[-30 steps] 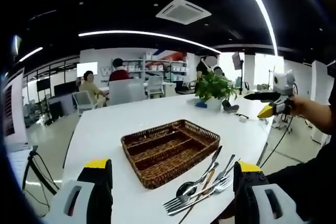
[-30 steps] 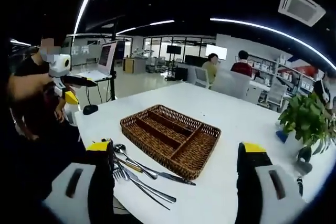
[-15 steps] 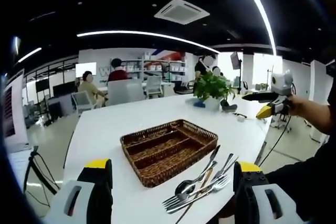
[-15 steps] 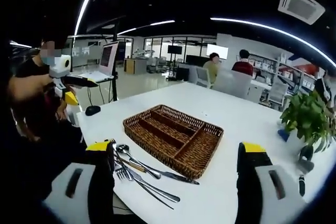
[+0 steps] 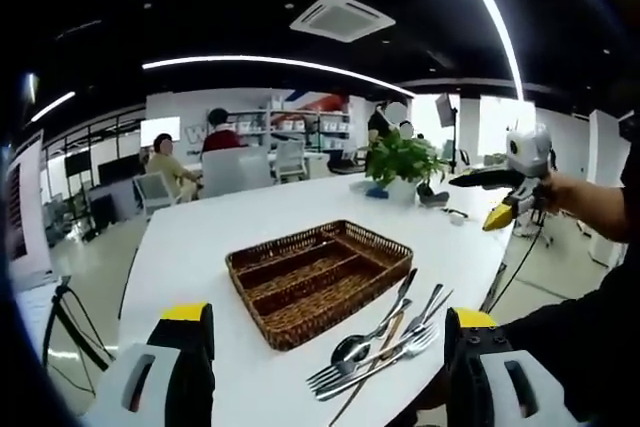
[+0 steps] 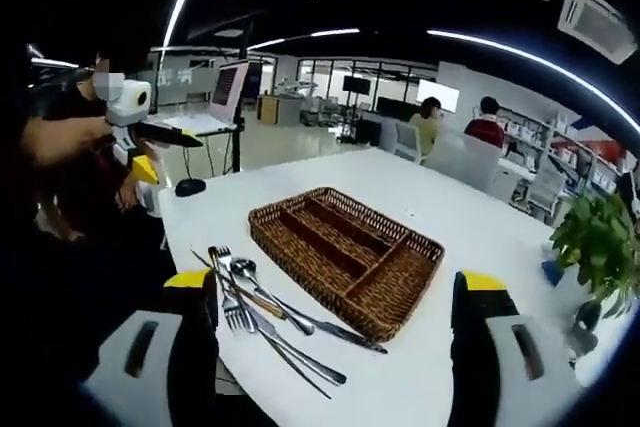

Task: Arrange the knives, forks, and spoons in their matching storage slots by inserting each utensil handle-first until every utensil is classified and aligned in the correct compartment

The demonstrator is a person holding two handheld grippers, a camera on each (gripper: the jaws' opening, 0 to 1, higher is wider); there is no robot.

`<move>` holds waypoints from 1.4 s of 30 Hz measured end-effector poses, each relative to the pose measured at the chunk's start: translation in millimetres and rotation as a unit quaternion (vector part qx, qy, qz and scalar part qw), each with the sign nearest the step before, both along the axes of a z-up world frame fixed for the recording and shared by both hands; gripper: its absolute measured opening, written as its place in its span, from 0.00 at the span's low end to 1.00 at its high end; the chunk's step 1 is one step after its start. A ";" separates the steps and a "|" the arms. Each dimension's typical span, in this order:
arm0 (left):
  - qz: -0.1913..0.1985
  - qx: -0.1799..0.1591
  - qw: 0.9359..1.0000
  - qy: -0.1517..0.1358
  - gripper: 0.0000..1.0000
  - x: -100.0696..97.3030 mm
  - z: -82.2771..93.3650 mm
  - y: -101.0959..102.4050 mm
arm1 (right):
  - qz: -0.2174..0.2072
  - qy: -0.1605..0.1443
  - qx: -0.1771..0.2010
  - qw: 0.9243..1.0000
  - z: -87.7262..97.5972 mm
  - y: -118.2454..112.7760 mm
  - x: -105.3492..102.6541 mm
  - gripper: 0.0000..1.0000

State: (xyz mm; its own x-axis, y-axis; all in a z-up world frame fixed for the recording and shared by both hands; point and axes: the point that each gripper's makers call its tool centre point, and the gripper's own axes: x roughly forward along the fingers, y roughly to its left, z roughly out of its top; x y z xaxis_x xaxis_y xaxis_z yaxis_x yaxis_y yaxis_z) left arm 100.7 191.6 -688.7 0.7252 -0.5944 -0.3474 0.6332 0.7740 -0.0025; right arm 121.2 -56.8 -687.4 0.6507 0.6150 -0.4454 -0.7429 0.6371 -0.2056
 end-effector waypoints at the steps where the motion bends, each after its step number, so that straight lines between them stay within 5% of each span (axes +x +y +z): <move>1: 0.000 0.000 1.000 -0.003 1.00 0.2 1.7 -0.1 | 0.020 -0.009 -0.016 1.000 -2.6 6.0 1.1 0.99; 6: 0.011 0.007 1.000 -0.021 1.00 6.7 7.1 8.3 | 0.085 0.025 -0.054 0.995 -26.3 26.9 -2.2 0.92; 10: 0.020 0.012 1.000 -0.020 1.00 11.3 8.2 14.4 | 0.092 0.021 -0.066 0.993 -33.2 40.5 11.0 0.99; 21: -0.002 0.030 0.999 -0.014 1.00 23.0 17.1 14.5 | 0.144 0.040 -0.088 0.985 -39.0 72.1 24.5 0.81; 36: -0.009 0.052 0.999 -0.005 1.00 40.2 25.8 36.7 | 0.195 0.068 -0.131 0.970 -75.3 111.8 31.6 0.77; 42: -0.011 0.045 0.999 0.000 1.00 40.6 30.3 42.6 | 0.217 0.074 -0.141 0.963 -90.2 122.1 32.6 0.67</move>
